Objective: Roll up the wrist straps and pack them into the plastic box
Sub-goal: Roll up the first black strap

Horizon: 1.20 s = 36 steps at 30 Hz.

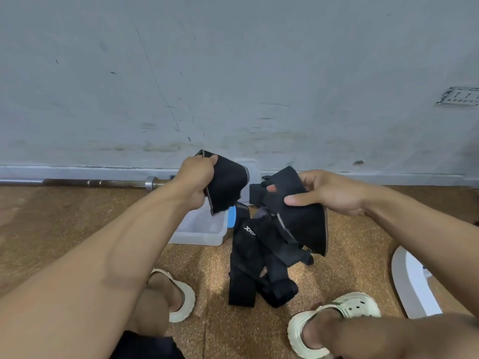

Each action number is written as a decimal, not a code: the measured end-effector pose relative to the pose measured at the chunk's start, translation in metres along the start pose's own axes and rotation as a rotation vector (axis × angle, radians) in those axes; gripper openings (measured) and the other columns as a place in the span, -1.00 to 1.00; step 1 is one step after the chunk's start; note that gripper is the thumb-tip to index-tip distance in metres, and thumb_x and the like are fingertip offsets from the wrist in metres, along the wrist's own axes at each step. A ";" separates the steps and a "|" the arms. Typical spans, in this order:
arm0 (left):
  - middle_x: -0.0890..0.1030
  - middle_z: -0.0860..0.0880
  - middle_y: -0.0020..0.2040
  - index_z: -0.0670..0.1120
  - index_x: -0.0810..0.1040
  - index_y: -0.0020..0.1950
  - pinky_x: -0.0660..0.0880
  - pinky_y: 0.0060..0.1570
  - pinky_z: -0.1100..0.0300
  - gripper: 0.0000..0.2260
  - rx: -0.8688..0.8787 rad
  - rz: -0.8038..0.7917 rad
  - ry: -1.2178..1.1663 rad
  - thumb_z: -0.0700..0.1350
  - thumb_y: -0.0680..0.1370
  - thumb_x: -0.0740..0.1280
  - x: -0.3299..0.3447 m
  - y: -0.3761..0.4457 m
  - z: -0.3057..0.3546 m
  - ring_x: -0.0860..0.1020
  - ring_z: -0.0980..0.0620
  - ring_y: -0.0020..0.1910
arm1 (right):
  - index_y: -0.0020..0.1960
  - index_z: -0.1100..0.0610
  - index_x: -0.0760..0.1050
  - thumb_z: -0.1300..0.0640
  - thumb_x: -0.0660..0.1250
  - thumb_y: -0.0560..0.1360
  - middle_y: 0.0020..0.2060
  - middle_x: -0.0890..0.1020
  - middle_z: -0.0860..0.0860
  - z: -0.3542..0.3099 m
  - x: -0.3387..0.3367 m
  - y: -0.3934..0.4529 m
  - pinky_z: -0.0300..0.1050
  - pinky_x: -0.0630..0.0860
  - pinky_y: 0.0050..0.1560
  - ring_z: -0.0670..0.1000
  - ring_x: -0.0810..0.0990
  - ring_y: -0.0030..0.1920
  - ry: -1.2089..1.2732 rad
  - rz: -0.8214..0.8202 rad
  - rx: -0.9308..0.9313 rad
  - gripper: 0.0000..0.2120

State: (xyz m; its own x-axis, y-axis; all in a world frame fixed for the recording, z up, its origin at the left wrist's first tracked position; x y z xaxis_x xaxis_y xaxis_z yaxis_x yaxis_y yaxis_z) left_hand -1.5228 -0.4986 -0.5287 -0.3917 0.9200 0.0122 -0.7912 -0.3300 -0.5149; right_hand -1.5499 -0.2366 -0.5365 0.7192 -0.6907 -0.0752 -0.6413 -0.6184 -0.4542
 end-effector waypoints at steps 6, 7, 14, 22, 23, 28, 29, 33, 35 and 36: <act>0.67 -0.12 0.09 -0.20 0.57 0.16 0.60 -0.20 0.06 -0.87 -0.025 -0.056 -0.066 -0.18 0.68 0.28 0.010 -0.007 0.002 0.64 -0.08 -0.05 | 0.29 0.05 0.60 0.18 0.44 0.57 0.17 0.72 -0.03 -0.004 0.027 0.008 -0.06 0.57 0.27 -0.02 0.68 0.21 -0.164 0.072 -0.131 -0.71; 0.67 -0.13 0.09 -0.20 0.58 0.14 0.61 -0.15 0.08 -0.88 -0.015 -0.066 -0.062 -0.19 0.68 0.29 0.010 -0.007 0.001 0.64 -0.07 -0.05 | 0.26 0.04 0.62 0.19 0.44 0.57 0.14 0.73 -0.06 -0.007 0.029 0.008 -0.14 0.59 0.21 -0.06 0.69 0.18 -0.184 0.122 -0.162 -0.73; 0.73 -0.19 0.05 -0.30 0.62 0.18 0.62 0.16 0.00 -0.72 0.007 -0.244 -0.050 -0.09 0.64 0.36 0.014 -0.010 -0.001 0.71 -0.12 0.01 | 0.15 0.19 0.68 0.25 0.41 0.58 0.00 0.77 0.06 -0.016 0.036 0.010 -0.16 0.66 0.04 0.04 0.74 0.04 -0.030 0.255 -0.200 -0.83; 0.70 -0.02 0.16 -0.02 0.43 0.47 0.66 0.01 0.05 -0.55 0.081 -0.380 0.225 -0.05 0.60 0.42 0.019 -0.016 -0.014 0.70 -0.03 0.05 | 0.33 0.15 0.58 0.19 0.34 0.62 0.17 0.71 0.16 -0.024 0.024 0.012 -0.08 0.65 0.17 0.10 0.70 0.17 0.472 0.312 -0.221 -0.71; 0.70 -0.04 0.14 0.00 0.41 0.48 0.66 0.07 0.01 -0.55 0.090 -0.369 0.253 -0.11 0.61 0.42 0.020 -0.016 -0.017 0.71 -0.04 0.04 | 0.33 0.11 0.58 0.17 0.33 0.63 0.17 0.71 0.14 -0.025 0.022 0.011 -0.09 0.65 0.15 0.08 0.70 0.17 0.487 0.326 -0.234 -0.72; 0.70 -0.16 0.06 0.15 0.32 0.53 0.67 -0.08 0.04 -0.49 0.245 -0.195 0.211 -0.19 0.65 0.35 0.019 -0.011 -0.017 0.72 -0.10 -0.04 | 0.32 0.08 0.57 0.07 0.29 0.66 0.14 0.73 0.06 -0.024 0.016 0.005 -0.18 0.65 0.05 0.03 0.71 0.15 0.397 0.385 -0.236 -0.74; 0.70 -0.21 0.03 0.19 0.35 0.50 0.68 -0.06 0.01 -0.52 0.289 -0.173 0.216 -0.19 0.65 0.34 0.018 -0.011 -0.016 0.72 -0.13 -0.04 | 0.32 0.07 0.56 0.05 0.27 0.67 0.13 0.73 0.05 -0.023 0.016 0.004 -0.19 0.65 0.04 0.03 0.71 0.15 0.359 0.384 -0.218 -0.73; 0.66 -0.30 -0.05 0.12 0.57 0.26 0.66 -0.16 0.07 -0.74 0.453 -0.108 0.298 -0.19 0.66 0.32 0.016 -0.013 -0.013 0.69 -0.17 -0.05 | 0.30 0.13 0.56 0.02 0.28 0.67 0.09 0.75 0.09 -0.018 0.019 0.004 -0.11 0.66 0.09 0.08 0.72 0.14 0.263 0.363 -0.162 -0.72; 0.70 -0.18 -0.05 0.01 0.64 0.18 0.62 -0.25 0.24 -0.80 0.462 -0.083 0.267 -0.24 0.65 0.32 0.016 -0.014 -0.013 0.69 -0.08 -0.04 | 0.28 0.17 0.56 0.03 0.28 0.67 0.08 0.75 0.09 -0.017 0.022 0.005 -0.07 0.65 0.12 0.09 0.73 0.12 0.206 0.360 -0.158 -0.71; 0.70 -0.14 -0.02 -0.03 0.65 0.16 0.62 -0.23 0.27 -0.79 0.442 -0.084 0.240 -0.27 0.65 0.32 0.016 -0.013 -0.013 0.70 -0.06 -0.02 | 0.26 0.18 0.58 0.03 0.27 0.67 0.06 0.75 0.08 -0.017 0.024 0.006 -0.09 0.65 0.11 0.08 0.73 0.10 0.181 0.357 -0.161 -0.71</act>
State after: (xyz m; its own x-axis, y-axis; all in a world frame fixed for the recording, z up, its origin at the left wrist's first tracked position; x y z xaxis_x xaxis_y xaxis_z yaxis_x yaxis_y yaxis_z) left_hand -1.5127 -0.4767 -0.5327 -0.2404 0.9527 -0.1859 -0.9588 -0.2629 -0.1078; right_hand -1.5412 -0.2632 -0.5259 0.3951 -0.9178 -0.0387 -0.8854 -0.3692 -0.2822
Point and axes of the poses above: each hand's wrist, its own y-axis towards the middle knuckle, its own x-axis out of the palm, z = x × y, the point moved 1 cm from there along y, towards the middle knuckle
